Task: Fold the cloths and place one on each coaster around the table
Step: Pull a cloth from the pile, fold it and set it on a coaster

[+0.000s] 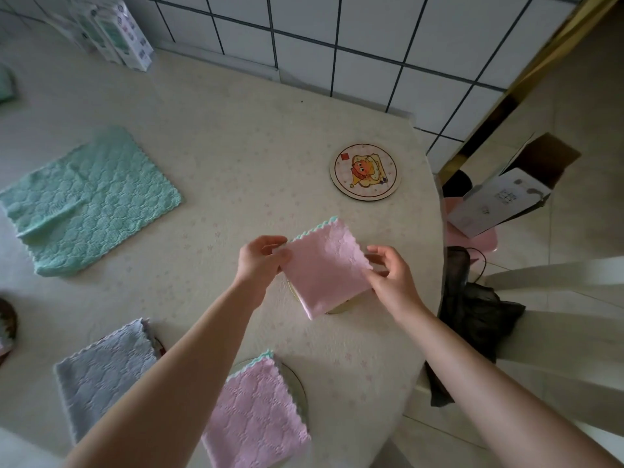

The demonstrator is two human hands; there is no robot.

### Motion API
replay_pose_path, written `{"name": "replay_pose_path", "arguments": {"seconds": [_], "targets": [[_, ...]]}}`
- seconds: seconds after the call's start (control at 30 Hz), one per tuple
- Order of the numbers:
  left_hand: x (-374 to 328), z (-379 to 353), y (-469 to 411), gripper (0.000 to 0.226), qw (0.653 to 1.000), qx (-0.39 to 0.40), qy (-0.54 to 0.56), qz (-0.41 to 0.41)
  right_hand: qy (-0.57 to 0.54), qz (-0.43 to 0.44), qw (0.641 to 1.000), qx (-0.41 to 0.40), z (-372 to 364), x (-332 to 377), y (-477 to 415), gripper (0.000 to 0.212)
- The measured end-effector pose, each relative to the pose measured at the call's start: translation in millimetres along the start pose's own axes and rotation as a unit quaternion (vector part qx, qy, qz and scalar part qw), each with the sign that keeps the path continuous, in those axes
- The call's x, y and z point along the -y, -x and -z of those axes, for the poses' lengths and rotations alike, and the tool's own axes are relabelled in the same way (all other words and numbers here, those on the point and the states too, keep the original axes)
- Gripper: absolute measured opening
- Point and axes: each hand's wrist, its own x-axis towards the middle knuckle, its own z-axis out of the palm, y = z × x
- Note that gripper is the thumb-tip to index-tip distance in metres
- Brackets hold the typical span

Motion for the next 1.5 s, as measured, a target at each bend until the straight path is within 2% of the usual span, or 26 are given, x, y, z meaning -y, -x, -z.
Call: {"name": "replay_pose_path", "arguments": {"seconds": [0.13,0.3,0.4,0.5,0.57,0.7,0.93,1.1,1.3,1.4,1.5], "targets": [[15.0,-1.4,-12.0,0.024,0.994,-0.048,-0.093,0.017,0.121,-0.036,0.992,-0.026,-0.9,-17.0,-4.8,0.028],[19.3,1.7,-12.7,0.02,0.988,-0.083,-0.132,0.005,0.167,-0.036,0.985,-0.038,-0.4,-23.5,-3.4,0.023],[19.4,6.8,-10.4,0.019,0.978,-0.099,-0.184,-0.02,0.235,-0.022,0.972,-0.024,0.2,-23.0,-2.5,0.021],[21.0,17.9,-10.3,0.014,0.976,-0.101,-0.192,-0.03,0.4,0.065,0.914,-0.016,-0.6,-12.6,1.7,0.023],[22.0,29.3,-9.7,0.011,0.975,-0.1,-0.194,-0.042,0.462,0.144,0.875,-0.016,-7.5,2.7,2.9,0.028],[16.8,62.2,-9.9,0.009,0.966,-0.117,-0.217,-0.074,0.469,0.249,0.847,0.033,-46.6,43.6,-3.4,0.031],[4.9,151.9,-14.3,0.012,0.938,-0.201,-0.259,-0.113,0.468,0.328,0.809,0.14,-155.2,94.6,-32.7,0.031],[11.5,213.0,-29.6,0.022,0.894,-0.247,-0.353,-0.12,0.51,0.375,0.749,0.193,-224.7,112.9,-61.6,0.029],[24.9,270.8,-55.0,0.058,0.788,-0.218,-0.558,-0.139,0.545,0.436,0.674,0.242,-295.9,131.1,-92.7,0.023],[33.3,292.0,-65.1,0.066,0.774,-0.206,-0.584,-0.133,0.562,0.479,0.626,0.251,-327.5,131.1,-101.6,0.029],[40.9,306.7,-73.0,0.062,0.756,-0.205,-0.598,-0.17,0.571,0.537,0.575,0.235,-349.5,129.1,-106.0,0.031]]}}
